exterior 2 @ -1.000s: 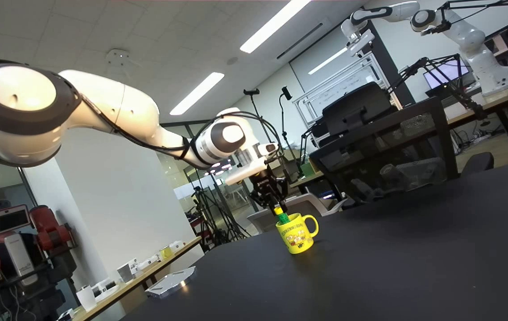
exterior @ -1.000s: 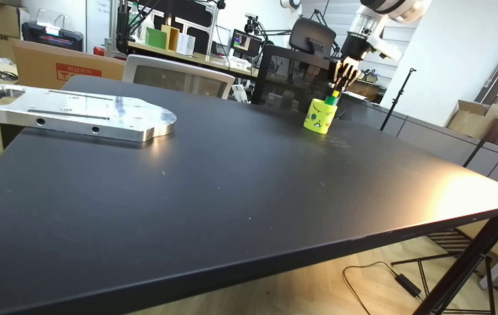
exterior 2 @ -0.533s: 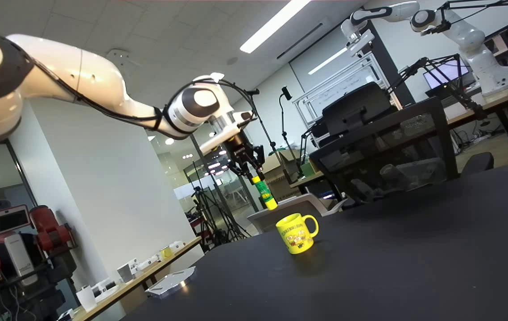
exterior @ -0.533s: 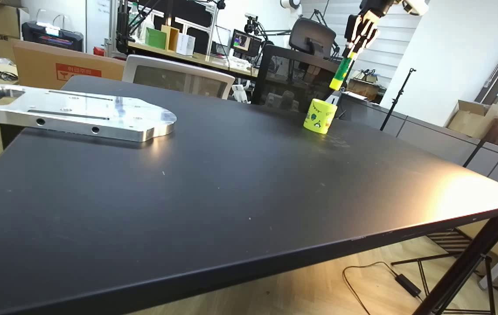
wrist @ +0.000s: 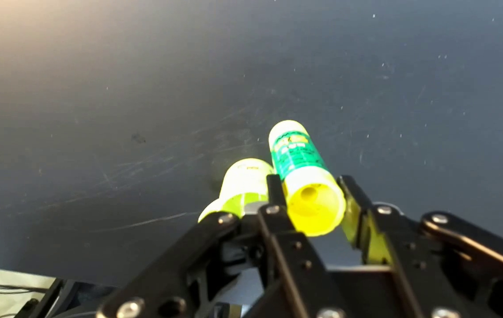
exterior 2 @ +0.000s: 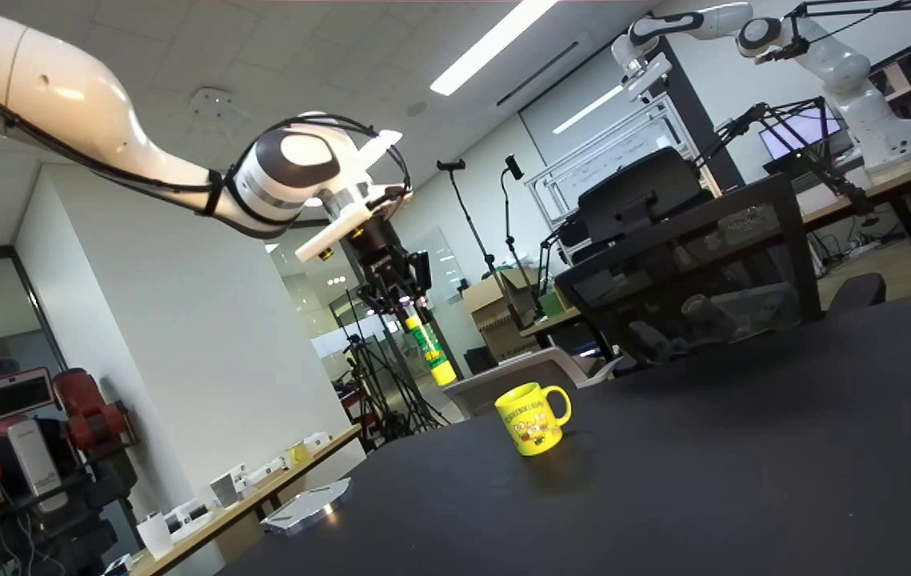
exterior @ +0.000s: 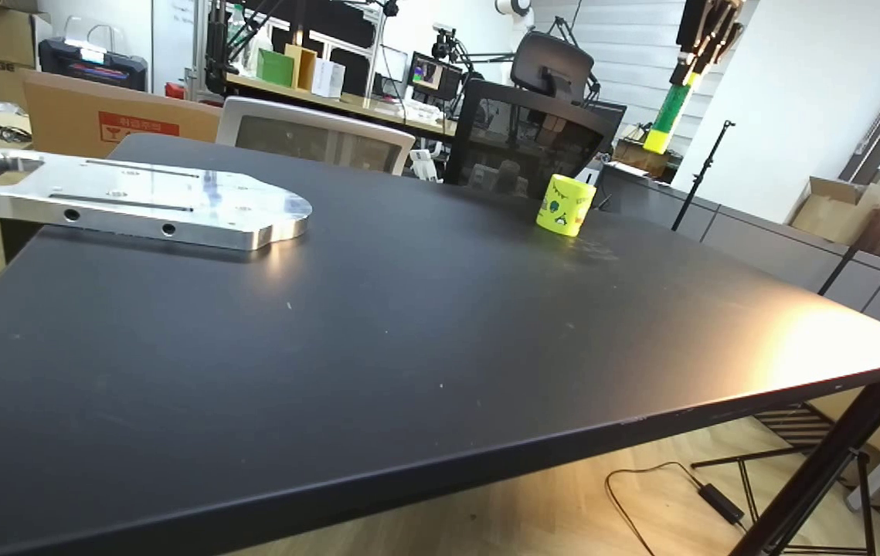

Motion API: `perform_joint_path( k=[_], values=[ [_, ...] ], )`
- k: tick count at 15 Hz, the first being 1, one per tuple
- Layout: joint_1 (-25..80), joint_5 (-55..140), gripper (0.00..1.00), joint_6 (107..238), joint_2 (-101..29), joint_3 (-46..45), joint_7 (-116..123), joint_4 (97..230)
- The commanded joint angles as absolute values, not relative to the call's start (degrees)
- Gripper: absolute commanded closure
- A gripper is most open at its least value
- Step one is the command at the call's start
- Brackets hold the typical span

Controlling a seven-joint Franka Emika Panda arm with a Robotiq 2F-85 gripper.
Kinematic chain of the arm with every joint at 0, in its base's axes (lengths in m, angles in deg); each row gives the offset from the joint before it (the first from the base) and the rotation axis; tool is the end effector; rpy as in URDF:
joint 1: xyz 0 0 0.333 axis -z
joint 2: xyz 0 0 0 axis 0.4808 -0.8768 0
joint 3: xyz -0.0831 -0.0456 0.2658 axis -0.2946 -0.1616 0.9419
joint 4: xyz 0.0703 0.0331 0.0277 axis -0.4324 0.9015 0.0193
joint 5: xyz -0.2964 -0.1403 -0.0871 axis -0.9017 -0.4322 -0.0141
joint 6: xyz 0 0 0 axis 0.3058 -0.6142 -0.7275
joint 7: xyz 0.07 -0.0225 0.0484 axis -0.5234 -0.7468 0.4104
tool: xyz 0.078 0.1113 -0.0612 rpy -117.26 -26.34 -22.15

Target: Put the paper glue on the table

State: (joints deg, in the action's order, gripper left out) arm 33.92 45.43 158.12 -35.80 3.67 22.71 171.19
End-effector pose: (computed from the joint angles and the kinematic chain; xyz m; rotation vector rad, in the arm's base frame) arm 0.5858 -0.0499 0.3676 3.1152 0.2720 0.1088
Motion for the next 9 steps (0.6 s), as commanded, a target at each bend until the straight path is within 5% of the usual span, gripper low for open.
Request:
perform_joint_path(
  k=[1,9],
  values=[
    [32.88,44.60,0.91,163.42,-29.36,3.26,21.63,184.57],
    [31.28,46.52,0.91,174.12,-32.34,4.05,20.65,193.97]
  ],
)
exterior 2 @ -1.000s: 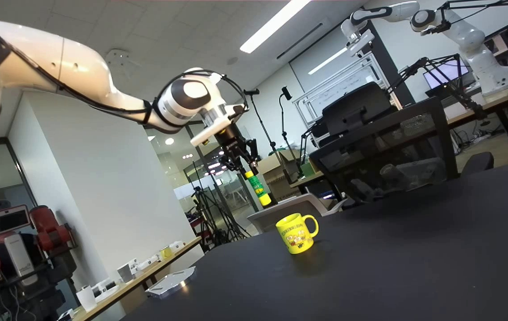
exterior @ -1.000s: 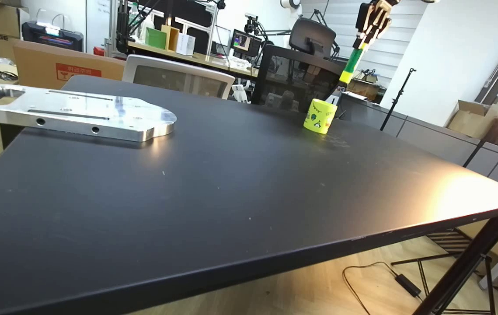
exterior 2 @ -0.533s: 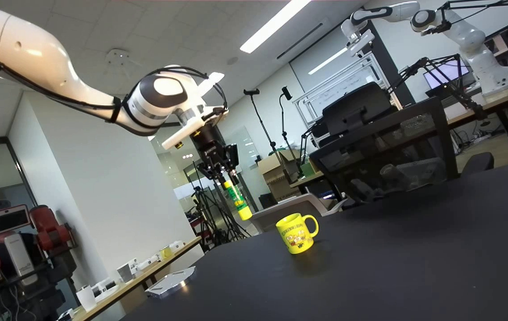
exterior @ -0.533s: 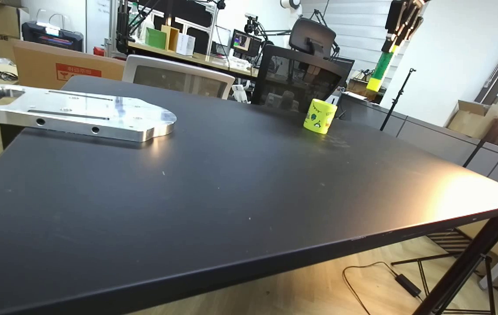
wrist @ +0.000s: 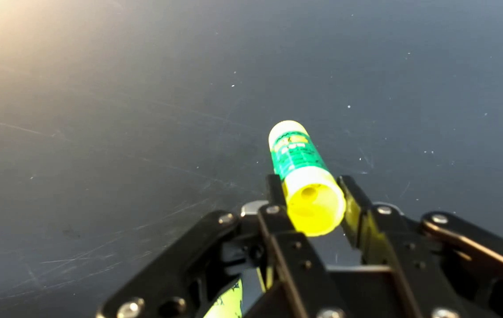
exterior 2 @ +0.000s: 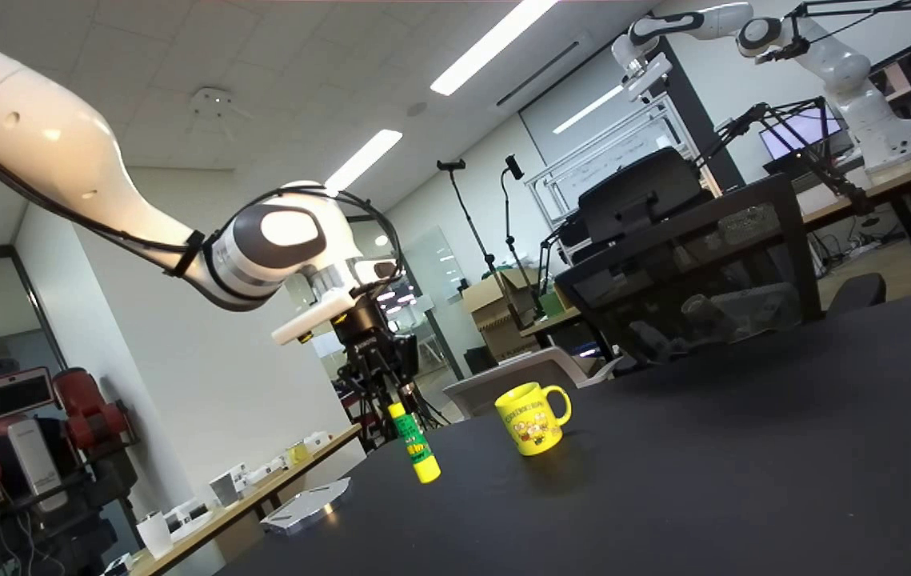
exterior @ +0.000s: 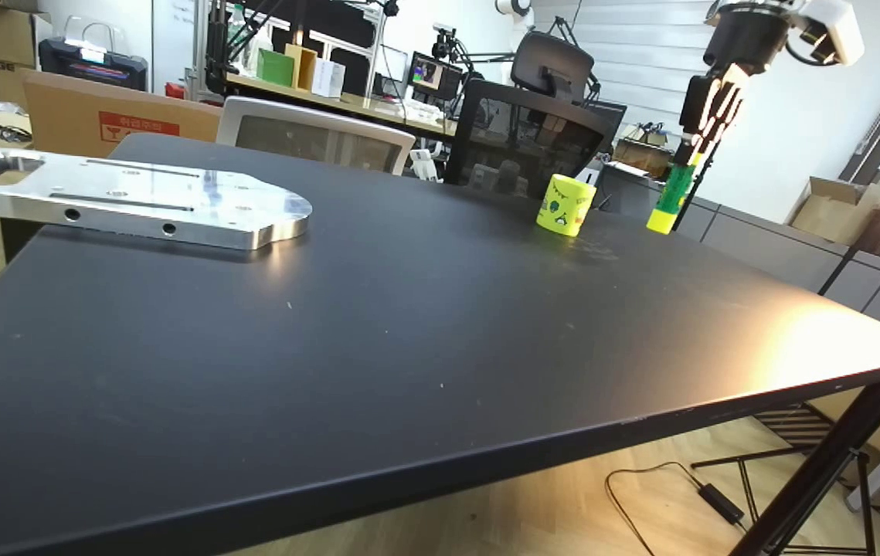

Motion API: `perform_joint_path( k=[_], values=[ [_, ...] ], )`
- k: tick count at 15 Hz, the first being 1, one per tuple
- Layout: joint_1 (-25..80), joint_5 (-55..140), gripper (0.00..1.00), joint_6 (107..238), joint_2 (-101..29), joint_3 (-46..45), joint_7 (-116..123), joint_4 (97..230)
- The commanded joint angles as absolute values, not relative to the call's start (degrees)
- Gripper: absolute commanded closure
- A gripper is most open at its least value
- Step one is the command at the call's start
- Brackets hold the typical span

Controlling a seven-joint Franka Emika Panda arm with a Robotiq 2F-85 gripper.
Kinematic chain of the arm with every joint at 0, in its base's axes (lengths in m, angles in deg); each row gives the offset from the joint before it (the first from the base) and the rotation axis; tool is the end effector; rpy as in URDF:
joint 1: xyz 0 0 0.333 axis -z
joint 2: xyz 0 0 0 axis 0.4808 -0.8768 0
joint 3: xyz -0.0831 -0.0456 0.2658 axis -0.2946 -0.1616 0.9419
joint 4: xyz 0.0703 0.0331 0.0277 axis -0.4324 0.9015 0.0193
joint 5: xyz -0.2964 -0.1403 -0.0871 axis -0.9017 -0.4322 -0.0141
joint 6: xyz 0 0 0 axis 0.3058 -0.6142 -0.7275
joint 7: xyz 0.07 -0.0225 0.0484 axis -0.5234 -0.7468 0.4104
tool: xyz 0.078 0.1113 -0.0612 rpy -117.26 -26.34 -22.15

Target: Put the paper glue on the table

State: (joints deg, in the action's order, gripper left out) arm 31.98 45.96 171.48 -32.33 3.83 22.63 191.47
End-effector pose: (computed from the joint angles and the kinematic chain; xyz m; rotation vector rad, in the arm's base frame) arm 0.5286 -0.0249 0.2782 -3.1202 -0.3189 -0.0178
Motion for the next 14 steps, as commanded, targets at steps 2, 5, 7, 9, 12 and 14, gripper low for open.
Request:
perform_joint_path(
  k=[2,5,7,9,12,14],
  values=[
    [30.99,46.59,0.91,175.55,-33.30,4.24,20.66,194.98],
    [30.86,47.07,0.91,178.28,-34.48,4.46,20.42,196.16],
    [30.70,46.71,0.91,180.05,-35.36,4.30,19.73,196.60],
    [30.67,46.48,0.91,181.36,-36.20,4.22,19.23,196.90],
    [30.55,46.04,0.91,182.05,-37.31,4.14,18.65,197.03],
    [30.53,45.96,0.91,182.13,-37.80,4.15,18.50,197.17]
  ],
)
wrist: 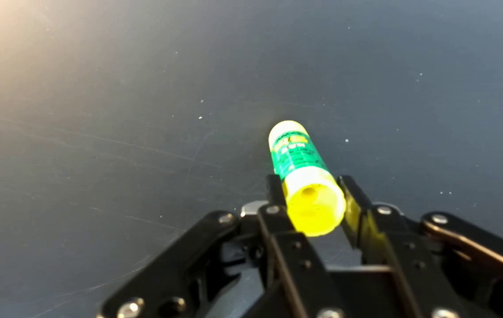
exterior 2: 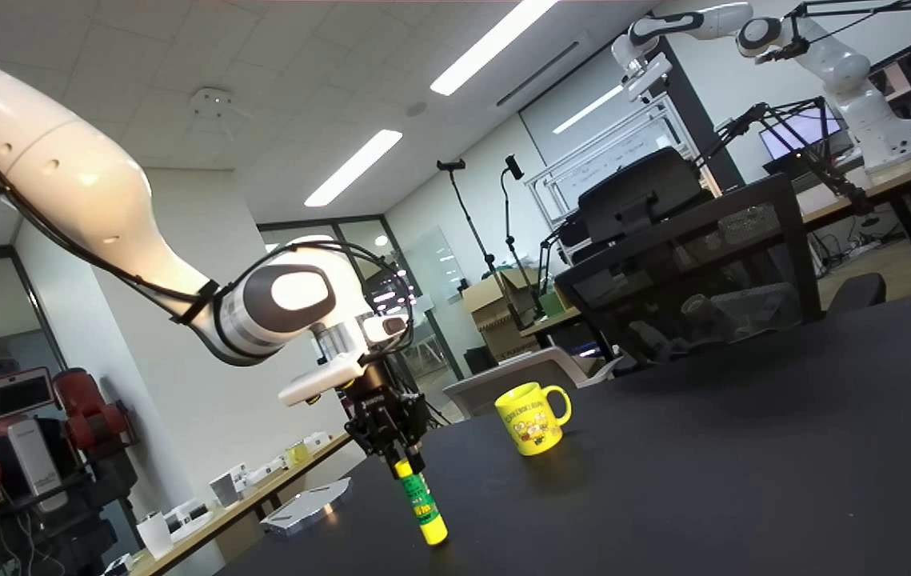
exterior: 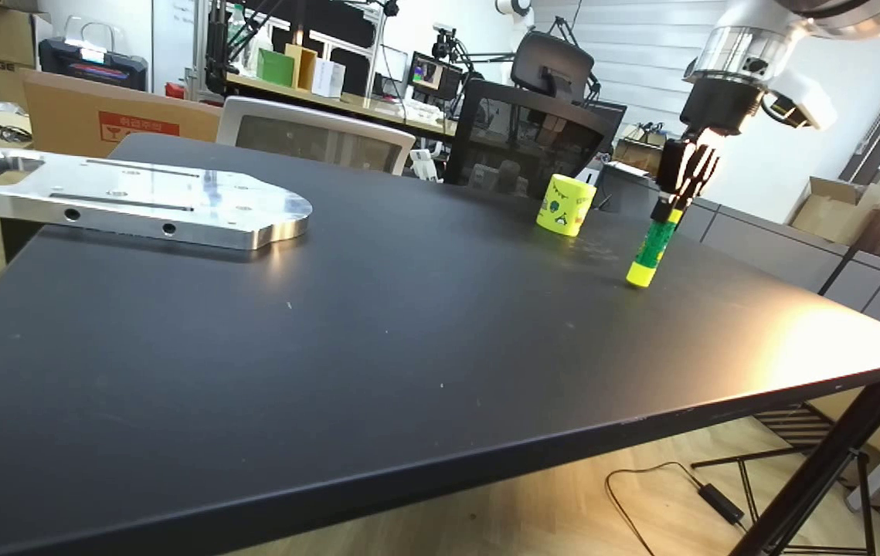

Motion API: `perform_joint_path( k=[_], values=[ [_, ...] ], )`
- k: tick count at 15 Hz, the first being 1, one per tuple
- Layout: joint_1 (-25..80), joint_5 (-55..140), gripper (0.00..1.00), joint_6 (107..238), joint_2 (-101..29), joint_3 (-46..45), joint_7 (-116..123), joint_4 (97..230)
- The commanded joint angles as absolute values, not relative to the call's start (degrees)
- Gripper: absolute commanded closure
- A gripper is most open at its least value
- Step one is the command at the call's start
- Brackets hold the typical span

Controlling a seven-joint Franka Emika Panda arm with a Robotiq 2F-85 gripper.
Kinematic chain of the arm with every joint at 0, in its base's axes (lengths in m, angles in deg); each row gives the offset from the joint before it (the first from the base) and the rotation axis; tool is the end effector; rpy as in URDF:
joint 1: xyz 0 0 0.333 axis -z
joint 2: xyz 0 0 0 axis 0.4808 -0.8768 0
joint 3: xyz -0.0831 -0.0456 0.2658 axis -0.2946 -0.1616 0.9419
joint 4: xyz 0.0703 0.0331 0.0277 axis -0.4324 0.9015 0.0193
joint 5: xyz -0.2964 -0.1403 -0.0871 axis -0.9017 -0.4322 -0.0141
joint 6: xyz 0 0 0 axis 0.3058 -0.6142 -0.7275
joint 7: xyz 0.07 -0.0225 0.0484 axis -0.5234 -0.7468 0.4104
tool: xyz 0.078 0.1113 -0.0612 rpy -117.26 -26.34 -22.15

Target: Put the paper glue on the table

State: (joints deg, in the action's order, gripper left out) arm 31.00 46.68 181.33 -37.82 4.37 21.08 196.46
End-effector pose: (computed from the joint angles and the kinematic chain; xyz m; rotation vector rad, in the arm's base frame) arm 0.5166 -0.0103 0.2111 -3.1102 -0.2989 -0.0025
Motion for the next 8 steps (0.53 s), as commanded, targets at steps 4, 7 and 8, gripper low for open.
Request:
perform_joint_path(
  k=[4,7,8],
  values=[
    [30.86,46.67,0.40,180.50,-36.80,4.58,19.28,197.02],
    [31.33,47.80,0.22,180.17,-33.86,5.02,20.25,197.66],
    [31.46,48.23,0.14,179.76,-32.64,5.10,20.59,197.82]
  ],
)
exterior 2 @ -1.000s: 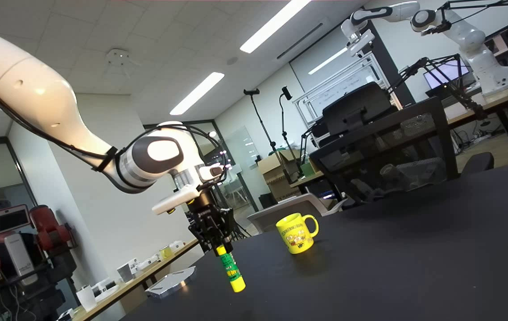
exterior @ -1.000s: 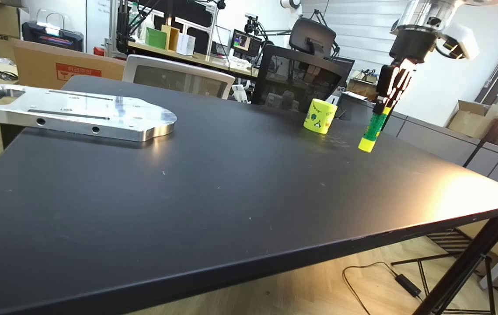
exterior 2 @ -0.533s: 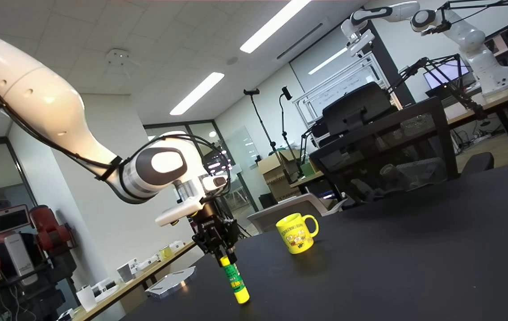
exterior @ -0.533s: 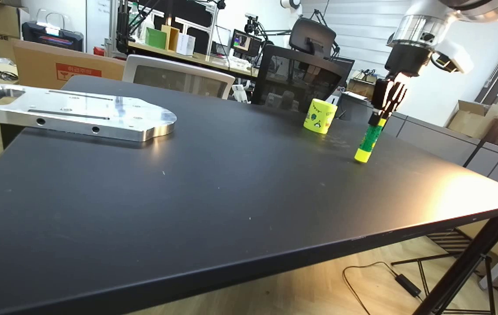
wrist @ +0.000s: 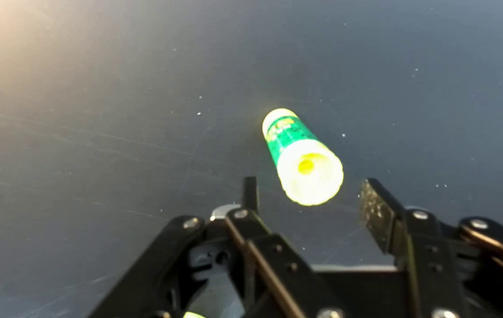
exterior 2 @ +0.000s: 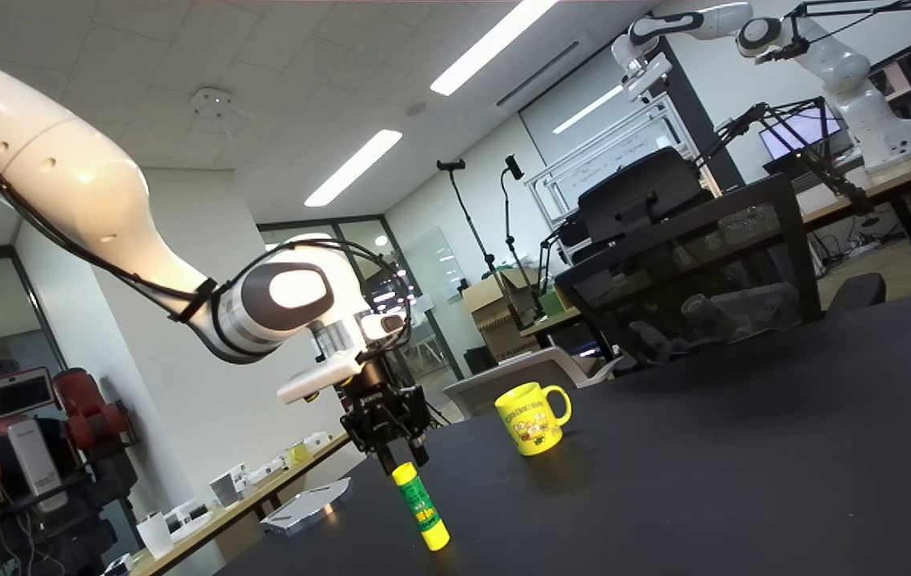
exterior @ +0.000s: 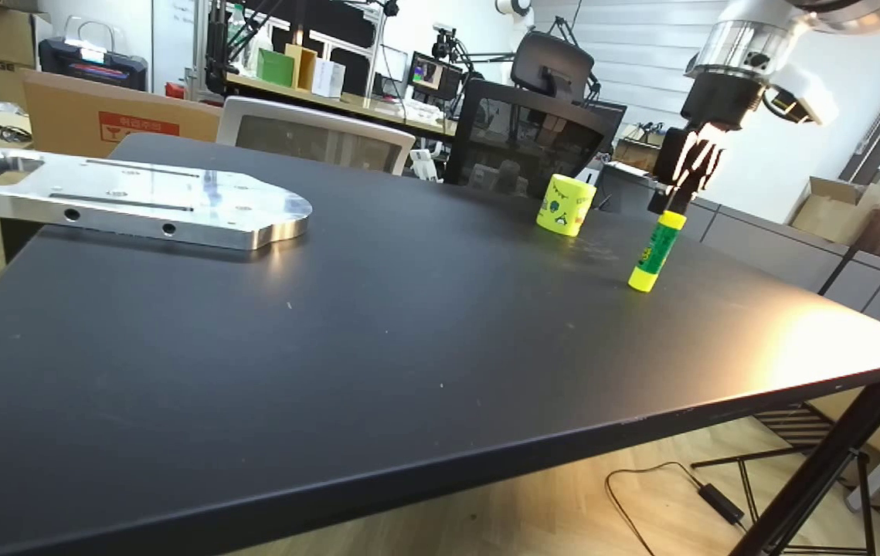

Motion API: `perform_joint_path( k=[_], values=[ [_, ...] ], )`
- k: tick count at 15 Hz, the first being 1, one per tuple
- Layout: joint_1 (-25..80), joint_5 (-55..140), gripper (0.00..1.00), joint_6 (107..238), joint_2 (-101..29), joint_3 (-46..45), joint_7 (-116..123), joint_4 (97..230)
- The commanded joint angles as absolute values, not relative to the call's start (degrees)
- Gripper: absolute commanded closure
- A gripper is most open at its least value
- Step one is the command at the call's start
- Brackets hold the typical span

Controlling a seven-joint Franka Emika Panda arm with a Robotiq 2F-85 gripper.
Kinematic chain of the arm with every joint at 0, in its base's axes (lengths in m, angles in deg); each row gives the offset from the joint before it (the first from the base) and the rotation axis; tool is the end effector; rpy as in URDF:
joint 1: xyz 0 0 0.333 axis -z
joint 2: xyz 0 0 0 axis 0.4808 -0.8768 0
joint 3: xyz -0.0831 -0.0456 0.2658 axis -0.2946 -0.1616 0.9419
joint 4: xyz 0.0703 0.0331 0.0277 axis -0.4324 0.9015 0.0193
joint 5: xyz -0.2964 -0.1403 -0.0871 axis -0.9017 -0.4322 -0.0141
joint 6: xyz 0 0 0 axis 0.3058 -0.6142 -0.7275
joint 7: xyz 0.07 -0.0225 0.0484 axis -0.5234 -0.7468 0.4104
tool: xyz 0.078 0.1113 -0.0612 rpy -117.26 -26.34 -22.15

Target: Put the paper glue on the table

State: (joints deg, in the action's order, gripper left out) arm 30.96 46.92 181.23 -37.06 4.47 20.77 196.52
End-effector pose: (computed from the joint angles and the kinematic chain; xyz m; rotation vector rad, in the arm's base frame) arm 0.5176 -0.0090 0.2174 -3.1094 -0.2890 -0.0192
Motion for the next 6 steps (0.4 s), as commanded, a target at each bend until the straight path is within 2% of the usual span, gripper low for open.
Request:
perform_joint_path(
  k=[1,2,3,4,6],
  values=[
    [31.48,48.34,0.08,178.76,-31.51,5.04,20.86,197.80],
    [31.34,48.17,0.02,177.23,-30.70,4.86,20.93,197.51],
    [31.15,47.47,0.00,174.61,-30.18,4.56,20.99,197.03],
    [30.99,47.68,0.13,177.71,-32.75,4.58,21.06,196.42],
    [30.92,47.71,0.00,175.38,-31.15,4.48,21.23,196.43]
  ],
)
